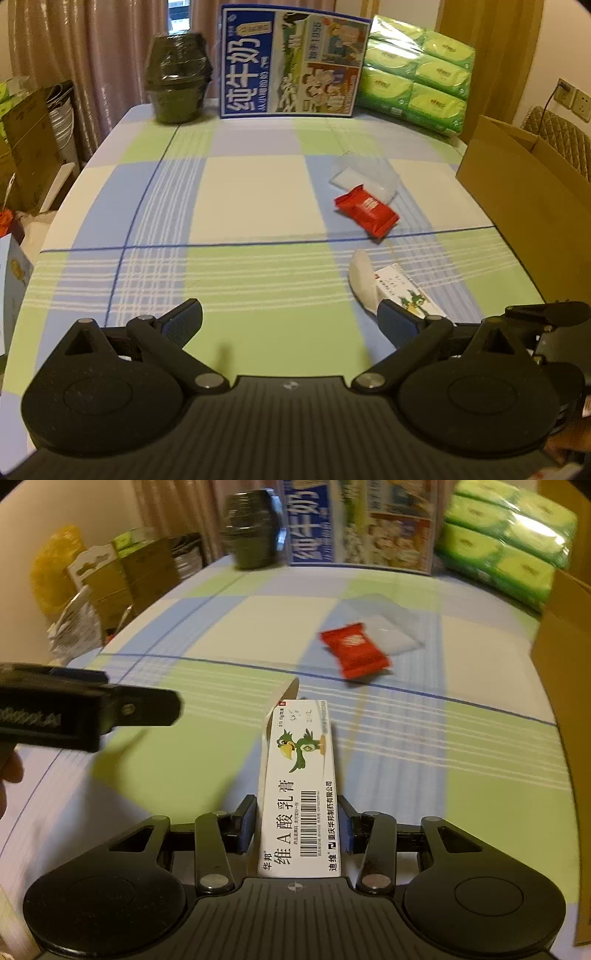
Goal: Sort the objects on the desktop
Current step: 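Grasp the white ointment tube box with the right tool, then grasp the white plastic spoon with the left tool while the right tool holds the tube box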
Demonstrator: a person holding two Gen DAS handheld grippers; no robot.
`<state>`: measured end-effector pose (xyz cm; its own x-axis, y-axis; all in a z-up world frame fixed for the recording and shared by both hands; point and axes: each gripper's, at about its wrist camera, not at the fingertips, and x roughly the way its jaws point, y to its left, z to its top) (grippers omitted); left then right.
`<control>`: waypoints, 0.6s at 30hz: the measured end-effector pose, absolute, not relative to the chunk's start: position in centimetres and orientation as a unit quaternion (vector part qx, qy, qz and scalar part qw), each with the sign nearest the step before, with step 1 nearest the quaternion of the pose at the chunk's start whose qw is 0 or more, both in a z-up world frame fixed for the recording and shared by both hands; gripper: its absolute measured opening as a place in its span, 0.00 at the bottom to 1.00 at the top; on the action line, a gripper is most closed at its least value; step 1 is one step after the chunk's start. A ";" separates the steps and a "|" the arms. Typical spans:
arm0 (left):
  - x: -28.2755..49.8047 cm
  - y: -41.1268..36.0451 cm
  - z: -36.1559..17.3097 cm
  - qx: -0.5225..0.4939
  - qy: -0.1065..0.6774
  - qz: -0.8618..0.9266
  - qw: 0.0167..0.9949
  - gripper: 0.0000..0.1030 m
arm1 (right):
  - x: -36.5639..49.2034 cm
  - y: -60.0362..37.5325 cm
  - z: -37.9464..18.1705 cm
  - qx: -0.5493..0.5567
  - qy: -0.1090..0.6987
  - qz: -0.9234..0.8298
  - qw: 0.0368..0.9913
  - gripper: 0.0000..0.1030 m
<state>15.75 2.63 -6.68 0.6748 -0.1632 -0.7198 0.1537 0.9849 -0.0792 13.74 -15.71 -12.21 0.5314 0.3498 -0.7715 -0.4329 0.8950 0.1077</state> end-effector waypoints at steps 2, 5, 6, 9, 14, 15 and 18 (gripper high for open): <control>15.5 3.2 -6.7 -0.006 0.396 -0.083 0.914 0.96 | 13.6 -15.5 -12.2 -0.053 0.429 0.224 0.873 0.42; 15.2 3.8 -6.9 -0.005 0.398 -0.079 0.914 0.96 | 13.6 -15.9 -12.0 -0.047 0.424 0.220 0.877 0.43; 15.3 3.9 -7.1 -0.005 0.401 -0.078 0.913 0.96 | 13.5 -16.3 -11.9 -0.046 0.423 0.217 0.879 0.43; 15.5 4.0 -7.3 -0.005 0.406 -0.080 0.910 0.96 | 13.1 -16.9 -11.8 -0.041 0.425 0.211 0.879 0.43; 15.4 3.1 -7.5 0.011 0.408 -0.088 0.909 0.96 | 12.5 -17.7 -11.1 -0.028 0.417 0.210 0.884 0.43; 15.4 3.0 -7.5 0.013 0.408 -0.089 0.908 0.96 | 12.4 -17.8 -10.9 -0.028 0.413 0.208 0.886 0.43; 15.4 2.9 -7.7 0.013 0.412 -0.088 0.907 0.96 | 12.4 -18.0 -10.8 -0.042 0.409 0.203 0.889 0.43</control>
